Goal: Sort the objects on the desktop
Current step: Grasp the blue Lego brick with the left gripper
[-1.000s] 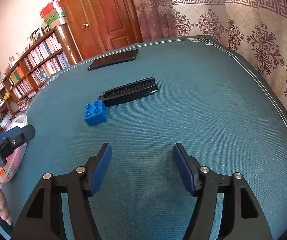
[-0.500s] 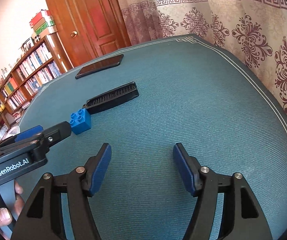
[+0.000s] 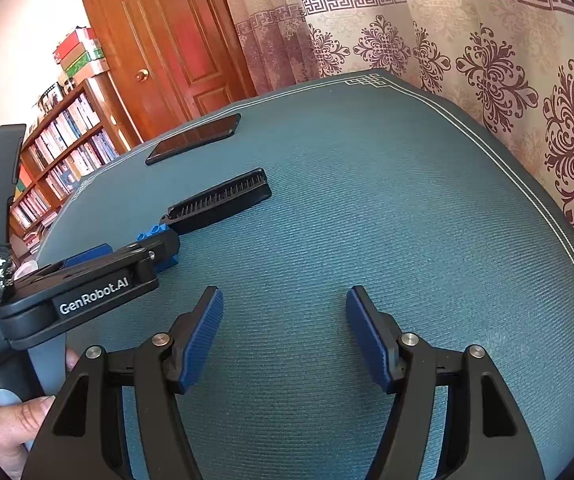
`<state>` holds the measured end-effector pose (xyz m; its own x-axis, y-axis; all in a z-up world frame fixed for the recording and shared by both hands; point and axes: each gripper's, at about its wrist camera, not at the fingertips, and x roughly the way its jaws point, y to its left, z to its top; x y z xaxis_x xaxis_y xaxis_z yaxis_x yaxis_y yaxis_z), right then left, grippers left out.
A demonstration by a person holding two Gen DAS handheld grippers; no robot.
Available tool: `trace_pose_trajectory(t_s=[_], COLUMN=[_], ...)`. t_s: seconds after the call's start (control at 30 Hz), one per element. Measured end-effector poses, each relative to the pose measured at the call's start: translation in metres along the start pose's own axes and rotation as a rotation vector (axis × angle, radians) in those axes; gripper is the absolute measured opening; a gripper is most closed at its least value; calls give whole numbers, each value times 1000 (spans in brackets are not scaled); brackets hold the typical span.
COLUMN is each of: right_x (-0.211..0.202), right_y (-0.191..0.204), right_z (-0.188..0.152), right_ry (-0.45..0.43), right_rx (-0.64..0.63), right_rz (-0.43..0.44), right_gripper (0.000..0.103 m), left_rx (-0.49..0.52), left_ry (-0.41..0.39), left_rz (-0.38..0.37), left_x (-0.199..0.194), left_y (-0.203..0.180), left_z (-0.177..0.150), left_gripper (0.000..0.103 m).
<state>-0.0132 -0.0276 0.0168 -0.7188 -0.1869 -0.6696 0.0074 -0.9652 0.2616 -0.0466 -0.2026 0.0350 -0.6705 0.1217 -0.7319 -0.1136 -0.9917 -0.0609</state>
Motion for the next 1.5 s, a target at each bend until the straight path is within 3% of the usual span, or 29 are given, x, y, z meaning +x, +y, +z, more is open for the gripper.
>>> trace_pose_trajectory(t_s=[0.2,0.27,0.43,0.63,1.17,1.5], right_x=[0,0,-1,2,53,103], right_y=[0,0,-2,-1,39,47], right_z=[0,0,0,5,84,117], right_ry=[-2,-2,-6,13,-15,87], right_rx=[2,2,12,2,-199,-262], right_rz=[1,1,12,31,72,167], right_gripper=[68,68,68,68,68,68], left_rx=[20,9,6,1,-76,-90], left_ry=[-6,0,-9,-25,-30,-36], left_rz=[19,7,2,17,-30,-16], left_x=[7,9,7,0,0,0], left_y=[1,5,12,24,44,47], left_z=[-2,-2,-2,-4,-4,-4], left_gripper=[89,82,49,35,35,35])
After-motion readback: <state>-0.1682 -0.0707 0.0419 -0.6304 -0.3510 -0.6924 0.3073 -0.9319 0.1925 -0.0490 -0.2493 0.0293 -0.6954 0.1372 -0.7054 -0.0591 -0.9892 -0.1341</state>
